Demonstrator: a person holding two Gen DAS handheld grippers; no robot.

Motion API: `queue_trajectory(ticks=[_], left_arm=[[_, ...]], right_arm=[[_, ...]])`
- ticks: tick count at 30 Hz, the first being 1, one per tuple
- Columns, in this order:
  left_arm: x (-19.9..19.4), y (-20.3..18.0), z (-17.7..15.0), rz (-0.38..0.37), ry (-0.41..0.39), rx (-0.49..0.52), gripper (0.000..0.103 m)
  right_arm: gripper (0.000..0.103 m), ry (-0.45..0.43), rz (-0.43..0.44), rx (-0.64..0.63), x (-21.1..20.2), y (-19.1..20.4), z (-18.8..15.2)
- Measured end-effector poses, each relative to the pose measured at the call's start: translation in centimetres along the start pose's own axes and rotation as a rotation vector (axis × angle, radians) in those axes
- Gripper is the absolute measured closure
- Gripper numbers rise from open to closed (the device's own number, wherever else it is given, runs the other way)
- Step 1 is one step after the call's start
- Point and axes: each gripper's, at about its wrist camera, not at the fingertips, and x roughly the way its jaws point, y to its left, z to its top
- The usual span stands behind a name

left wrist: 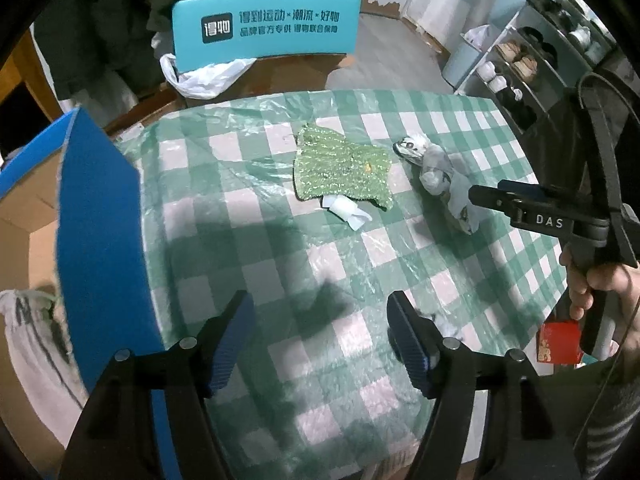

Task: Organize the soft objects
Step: 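Lower the right gripper onto the white printed plastic bag and close it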

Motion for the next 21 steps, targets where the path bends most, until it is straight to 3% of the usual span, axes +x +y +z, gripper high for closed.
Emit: queue_trajectory(ticks=[12,21], left_arm=[[3.5,0.0,2.5,-0.031,0.042,-0.042,0.032],[5.1,0.4,2.6,-0.040,0.072,-0.052,0.032]], right_arm=[[0.038,0.051,-0.056,-0.119,4.4,0.9,2.4],[0.038,0.091,-0.058,-0.125,7.3,0.4,2.9]])
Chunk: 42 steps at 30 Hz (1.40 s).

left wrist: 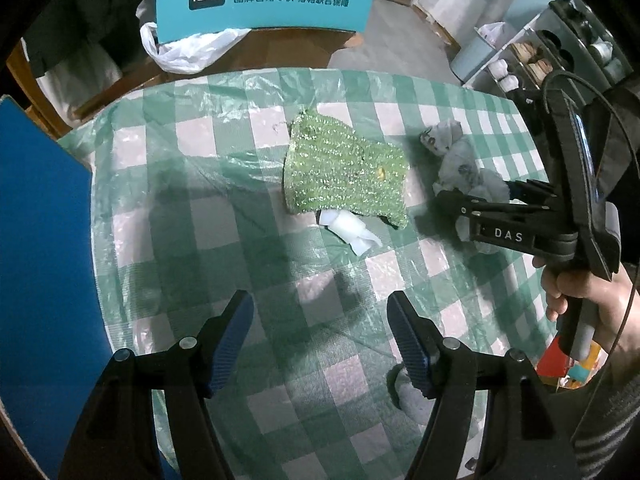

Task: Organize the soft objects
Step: 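Lower the right gripper onto the white printed plastic bag and close it, then grasp the small grey sock with the left gripper while the right gripper holds the white bag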

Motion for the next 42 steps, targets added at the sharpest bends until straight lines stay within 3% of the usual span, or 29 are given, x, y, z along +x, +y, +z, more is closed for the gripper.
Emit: queue_trajectory(ticks=[4,7,13,33,42], left_arm=[[0.2,0.1,0.0,-0.005,0.005,-0.002,0.032],[0.1,0.0,0.0,-0.008,0.004,-0.002,0.032],[-0.3,-0.4,-0.2,-0.012,-0.002,0.010,0.032],[-1.8,-4.4,-3.6,-0.046,-0.002,0.092,0.032],[-2.1,-7.2,-5.8,-0.080,0.007,0.152,0.027]], right_arm=[[0.039,0.015,0.009,0.000,0.5,-0.1,0.0],[0.056,0.009,0.008,-0.002,0.3,0.0,-0.1],[0.063,0.018,0.022,0.050,-0.3,-0.2,-0.9],[0.064,0.000,0.085,0.116,-6.1,1.1,-7.7],[0.064,-0.019,0.107,0.142,-8.0,1.5,-9.5]])
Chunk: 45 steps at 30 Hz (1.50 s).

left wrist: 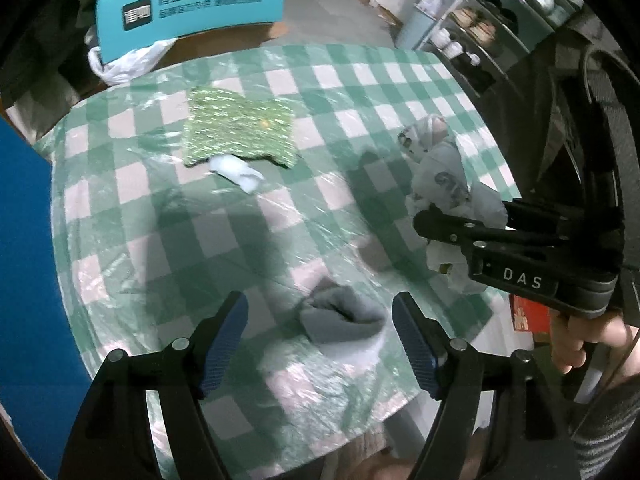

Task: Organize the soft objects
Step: 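Grasp the small grey sock with the left gripper while the right gripper holds the white bag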

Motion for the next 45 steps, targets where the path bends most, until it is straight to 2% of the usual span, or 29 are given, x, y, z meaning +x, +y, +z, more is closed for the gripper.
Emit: queue_trajectory(ticks=[9,24,35,38,43,45], left_arm=[[1.2,-1.5,-1.2,-0.023,0.033,0.006,0.026],[5.0,-2.6,-1.8,-0.020,0.098,0.005,0.026],[6.7,-3.6,-0.9,0.015,0.080,0.045,0.026],[7.1,-3.4,-0.9,0.024,0.081,0.041,0.033],[7.4,-2.9,-1.0,0.027,0.089,0.035,0.056],[7.4,-2.8,-1.0,0.023,0.087,0.037,0.060]], right_arm=[[0.064,0.000,0.002,0.029,-0.8,-0.5,-2.5],[0.064,0.010,0.007,0.052,-0.5,-1.2,-3.1],[0.064,0.019,0.009,0.055,0.1,-1.4,-3.0],[0.064,0.018,0.010,0.059,0.0,-1.4,-3.0],[0.064,0.016,0.013,0.056,0.0,-1.3,-2.9],[0.064,0.017,0.013,0.053,0.1,-1.2,-2.9]])
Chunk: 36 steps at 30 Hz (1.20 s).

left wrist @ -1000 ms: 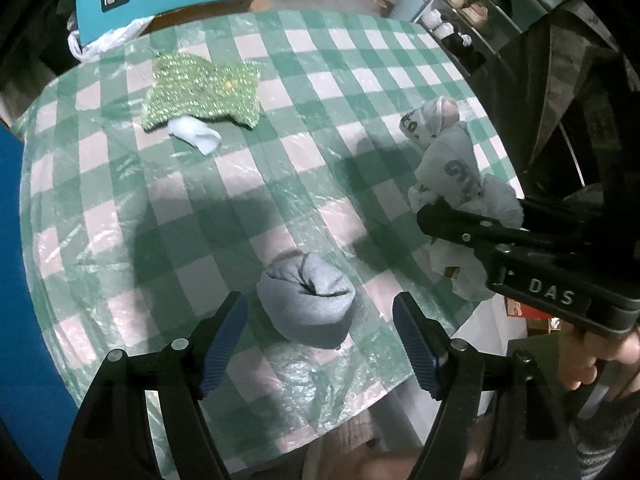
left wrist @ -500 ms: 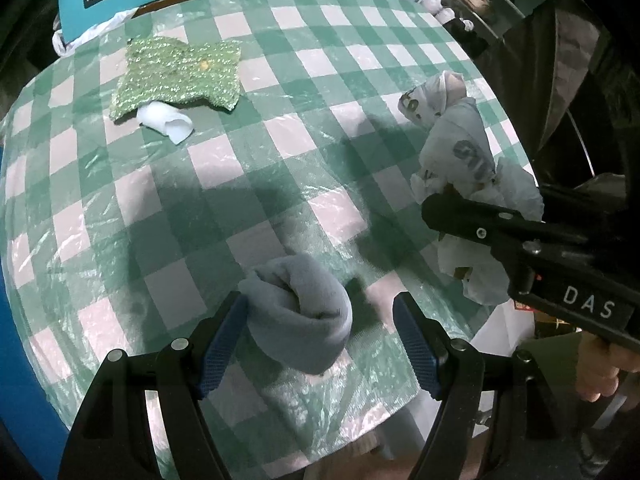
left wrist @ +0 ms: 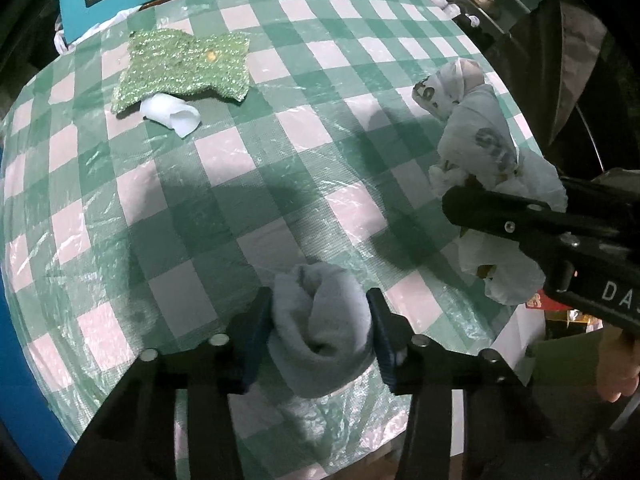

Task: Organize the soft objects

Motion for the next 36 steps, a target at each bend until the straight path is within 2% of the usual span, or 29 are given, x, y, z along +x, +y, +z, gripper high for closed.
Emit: queue_trajectory(ticks=[1,3,7,36], left_arm=[[-0.1,0.0,-0.1,0.001,-0.003,0.003,0.066],[-0.3,0.0,-0.1,0.006,-0.012,0.009,0.071],[-1.1,0.2,-0.3,0.001,-0.034,0.013,0.076],[-10.1,2.9,-1.3,0.072,-0.198,-0.018,0.077]], right_arm=[[0.064,0.000,0.000,-0.001,0.0,0.1,0.0],[0.064,0.001,0.001,-0.005,0.0,0.2,0.0],[0.064,-0.007,0.006,-0.012,-0.3,0.6,0.1],[0.064,-0.099,0.072,-0.093,-4.6,4.8,1.0]])
